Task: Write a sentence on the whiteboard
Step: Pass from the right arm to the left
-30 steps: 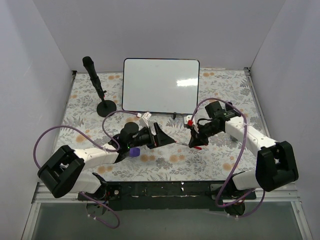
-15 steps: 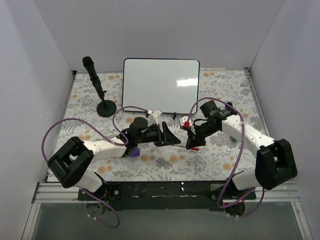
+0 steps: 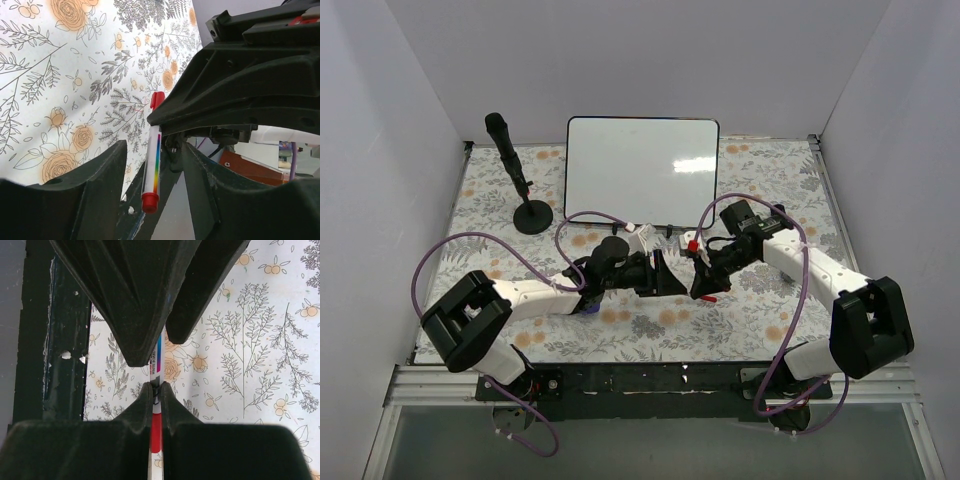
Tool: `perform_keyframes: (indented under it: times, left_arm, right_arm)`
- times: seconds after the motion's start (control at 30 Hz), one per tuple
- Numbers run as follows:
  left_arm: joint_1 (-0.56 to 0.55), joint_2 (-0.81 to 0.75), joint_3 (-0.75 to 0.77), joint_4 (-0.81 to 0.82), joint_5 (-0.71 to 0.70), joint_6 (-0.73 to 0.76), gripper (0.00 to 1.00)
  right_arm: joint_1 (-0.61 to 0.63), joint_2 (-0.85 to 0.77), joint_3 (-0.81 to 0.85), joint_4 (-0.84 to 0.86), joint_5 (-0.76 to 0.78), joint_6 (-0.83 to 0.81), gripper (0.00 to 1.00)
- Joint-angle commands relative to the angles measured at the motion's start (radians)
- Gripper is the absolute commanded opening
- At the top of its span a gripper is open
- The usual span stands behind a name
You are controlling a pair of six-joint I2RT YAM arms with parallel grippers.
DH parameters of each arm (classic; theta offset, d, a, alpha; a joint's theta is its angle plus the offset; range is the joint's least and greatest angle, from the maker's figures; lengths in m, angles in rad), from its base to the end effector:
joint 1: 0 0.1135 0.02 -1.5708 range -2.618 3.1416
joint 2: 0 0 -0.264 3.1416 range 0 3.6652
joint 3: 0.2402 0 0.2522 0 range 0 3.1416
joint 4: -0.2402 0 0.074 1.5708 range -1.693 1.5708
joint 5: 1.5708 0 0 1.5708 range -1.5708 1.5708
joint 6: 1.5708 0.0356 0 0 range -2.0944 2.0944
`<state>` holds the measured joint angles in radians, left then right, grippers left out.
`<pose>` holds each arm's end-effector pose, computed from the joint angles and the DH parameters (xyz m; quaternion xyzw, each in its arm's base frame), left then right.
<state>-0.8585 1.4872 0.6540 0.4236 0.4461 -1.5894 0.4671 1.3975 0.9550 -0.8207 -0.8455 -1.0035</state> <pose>0.1873 -0.2405 0.1934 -0.1781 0.8049 -0.5660 0.0079 0.2122 0.1369 0.2298 -0.6511 0.6262 0.3539 0.2422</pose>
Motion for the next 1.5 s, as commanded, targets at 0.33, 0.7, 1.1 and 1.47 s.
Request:
perform_keyframes:
  times: [0.33,0.7,1.1,1.47]
  left_arm:
    - [-0.025,-0.007,0.039,-0.013,-0.064,0.040,0.29]
    - [-0.028,-0.008,0.036,-0.003,-0.040,0.039,0.33]
    - [-0.028,-0.011,0.036,-0.005,-0.037,0.035,0.00]
    - [-0.028,-0.159,-0.040,-0.045,-0.156,0.074,0.00]
  right_arm:
    - [0.004,0.029,0.045,0.006,-0.070,0.051,0.01]
    - [0.002,0.037,0.039,0.054,-0.036,0.112,0.01]
    - [0.001,0.038,0.041,0.040,-0.052,0.105,0.01]
    - [-0.028,0.008,0.031,-0.043,-0.058,0.045,0.52]
